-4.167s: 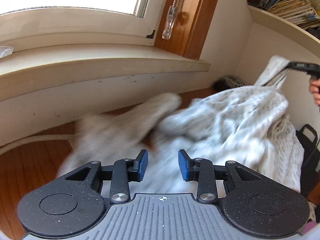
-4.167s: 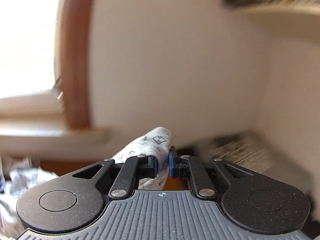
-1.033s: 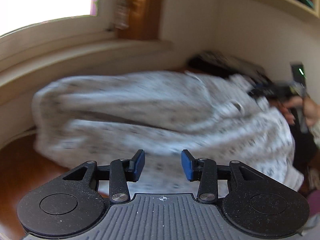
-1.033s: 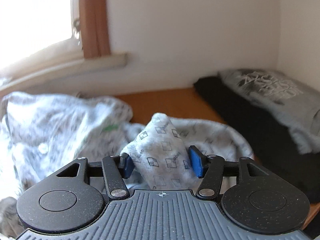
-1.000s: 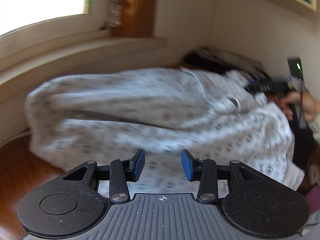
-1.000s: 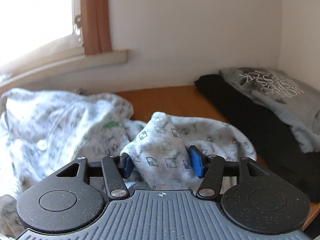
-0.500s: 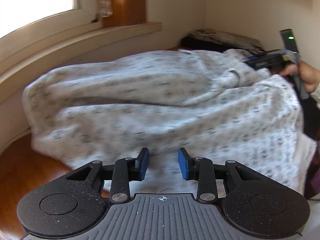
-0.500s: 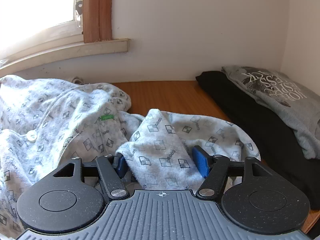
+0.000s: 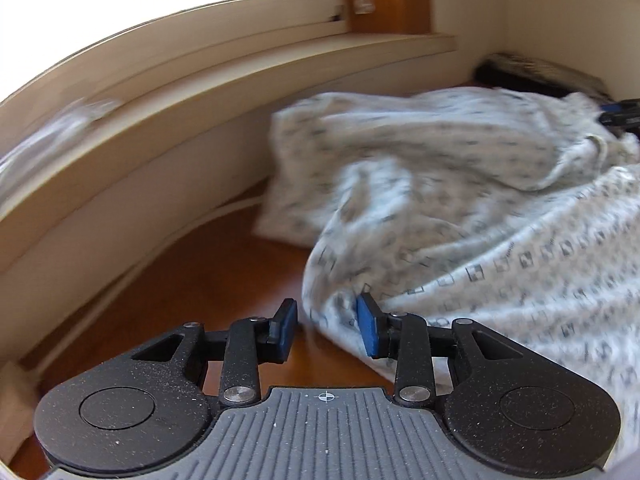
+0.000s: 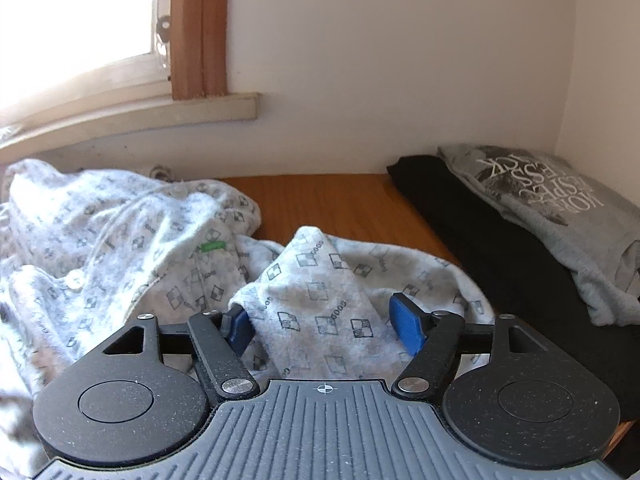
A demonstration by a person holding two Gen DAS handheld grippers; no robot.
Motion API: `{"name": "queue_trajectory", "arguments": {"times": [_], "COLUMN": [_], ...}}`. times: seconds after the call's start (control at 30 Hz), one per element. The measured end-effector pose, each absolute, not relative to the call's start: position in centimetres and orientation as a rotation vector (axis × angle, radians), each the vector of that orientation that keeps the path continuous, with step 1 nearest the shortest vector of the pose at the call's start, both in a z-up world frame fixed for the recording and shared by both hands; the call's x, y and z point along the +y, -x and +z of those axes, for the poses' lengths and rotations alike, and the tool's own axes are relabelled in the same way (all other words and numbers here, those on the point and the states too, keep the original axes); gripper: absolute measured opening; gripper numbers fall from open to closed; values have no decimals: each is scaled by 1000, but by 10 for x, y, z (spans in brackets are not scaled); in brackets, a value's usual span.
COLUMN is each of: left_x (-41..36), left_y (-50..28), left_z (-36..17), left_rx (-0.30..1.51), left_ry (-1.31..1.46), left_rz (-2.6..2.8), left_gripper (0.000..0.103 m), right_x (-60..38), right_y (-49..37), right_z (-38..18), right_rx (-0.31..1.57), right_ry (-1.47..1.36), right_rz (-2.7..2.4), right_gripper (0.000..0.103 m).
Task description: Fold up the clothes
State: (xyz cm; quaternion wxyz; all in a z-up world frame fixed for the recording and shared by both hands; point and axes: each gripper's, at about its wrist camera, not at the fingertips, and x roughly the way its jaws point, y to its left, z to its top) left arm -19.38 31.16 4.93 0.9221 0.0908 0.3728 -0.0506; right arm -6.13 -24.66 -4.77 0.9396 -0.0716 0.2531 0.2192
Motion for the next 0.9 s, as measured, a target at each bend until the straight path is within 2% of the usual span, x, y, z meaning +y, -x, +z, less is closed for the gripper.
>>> {"name": "queue_trajectory", "arguments": {"times": [0.2, 0.47, 0.7, 0.9], "left_x": [313, 253, 161, 117], "left_y": [194, 181, 170, 185], "left_z": [57, 91, 95, 76], "left_rx": [785, 640, 603, 636], "left_ry": [-130, -136, -171, -186], "left_rz": [-92, -172, -390, -484], "left_gripper": [38, 59, 61, 63], "right_x": [-265, -249, -248, -245], "right_y": [70, 60, 46, 46], "right_z": [-36, -65, -76, -77], "right_rx": [432, 516, 533, 532], "right_ry": [87, 120, 86, 98], "right_rz": [413, 487, 495, 495], "right_gripper": [69, 72, 78, 78]}}
